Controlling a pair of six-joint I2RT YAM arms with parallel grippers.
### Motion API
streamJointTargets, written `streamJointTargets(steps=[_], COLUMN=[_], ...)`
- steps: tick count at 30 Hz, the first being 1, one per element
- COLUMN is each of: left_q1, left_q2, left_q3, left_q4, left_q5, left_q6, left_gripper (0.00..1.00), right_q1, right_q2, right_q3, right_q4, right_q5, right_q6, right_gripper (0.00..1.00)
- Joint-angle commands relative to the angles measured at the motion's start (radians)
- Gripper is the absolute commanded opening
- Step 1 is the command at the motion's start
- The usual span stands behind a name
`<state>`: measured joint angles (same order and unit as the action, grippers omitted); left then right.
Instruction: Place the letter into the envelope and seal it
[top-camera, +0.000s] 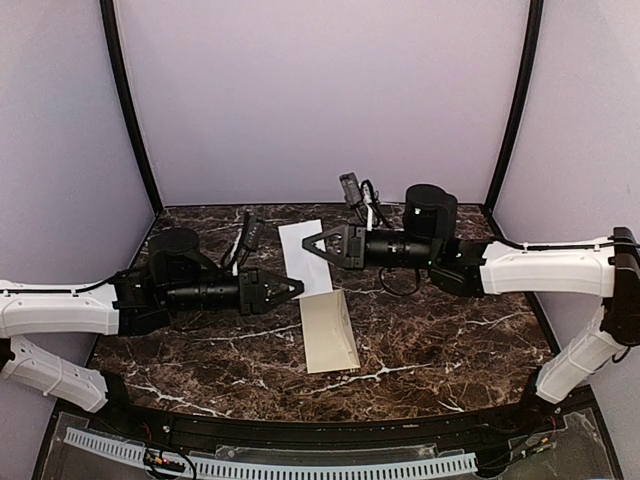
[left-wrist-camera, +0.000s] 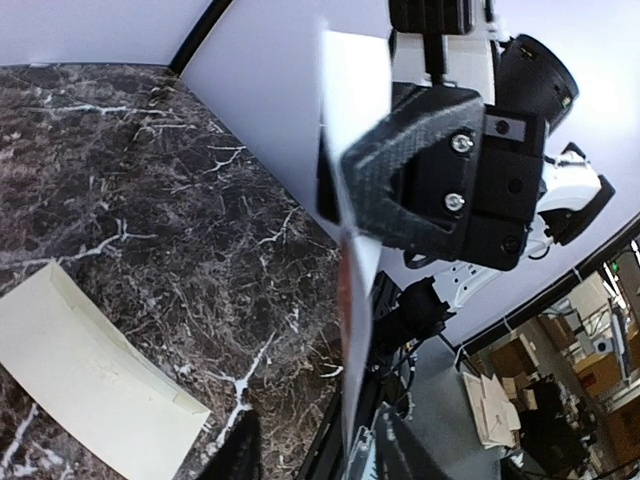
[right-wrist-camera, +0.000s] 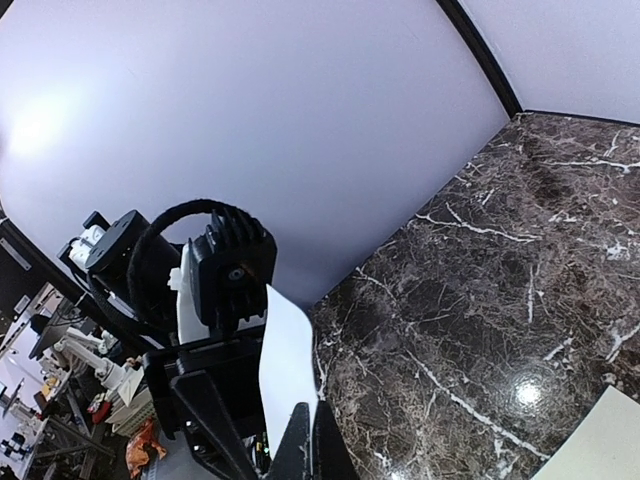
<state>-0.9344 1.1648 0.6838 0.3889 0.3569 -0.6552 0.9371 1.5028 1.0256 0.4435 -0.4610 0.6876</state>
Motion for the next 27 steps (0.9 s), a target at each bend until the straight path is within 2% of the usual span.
streamJointTargets(steps=[1, 2, 4, 6, 9, 13, 19, 27], left_q1=[-0.002, 0.002, 0.013, 0.045, 0.116, 0.177, 0.189, 0.212], left_q2=[-0.029, -0.040, -0.083, -0.141, -0.210, -0.164, -0.005, 0.133], left_q3=[0.033, 0.035, 0.035, 0.036, 0.045, 0.155, 0.360, 0.483], left_q4=[-0.065, -0.103, -0.160, -0.221, -0.257, -0.283, -0.374, -0.493], left_q5=[-0.087, -0.104, -0.138, -0.167, -0.146, -0.061, 0.019, 0.145], left_q6=[-0.031, -0.038, -0.072, -0.124, -0.238, -0.345, -0.422, -0.517], left_gripper=[0.52, 0.66, 0.74, 0.77, 0.78, 0.77, 0.77, 0.78], right_q1=[0.009, 0.010, 0.019, 0.035, 0.067, 0.120, 0.188, 0.255], right_q2=[-0.080, -0.101, -0.136, -0.159, -0.148, -0.127, -0.067, 0.024], right_q3=[-0.035, -0.034, -0.027, -0.019, 0.010, -0.004, 0.018, 0.067], right_q4=[-0.008, -0.036, -0.129, -0.217, -0.311, -0.287, -0.237, -0.189], right_q5=[0.085, 0.130, 0.233, 0.349, 0.534, 0.722, 0.846, 0.952], right_q6=[-0.098, -0.131, -0.249, -0.392, -0.547, -0.702, -0.882, -1.056], right_gripper=[0.00, 0.00, 0.00, 0.00, 0.00, 0.00, 0.00, 0.00])
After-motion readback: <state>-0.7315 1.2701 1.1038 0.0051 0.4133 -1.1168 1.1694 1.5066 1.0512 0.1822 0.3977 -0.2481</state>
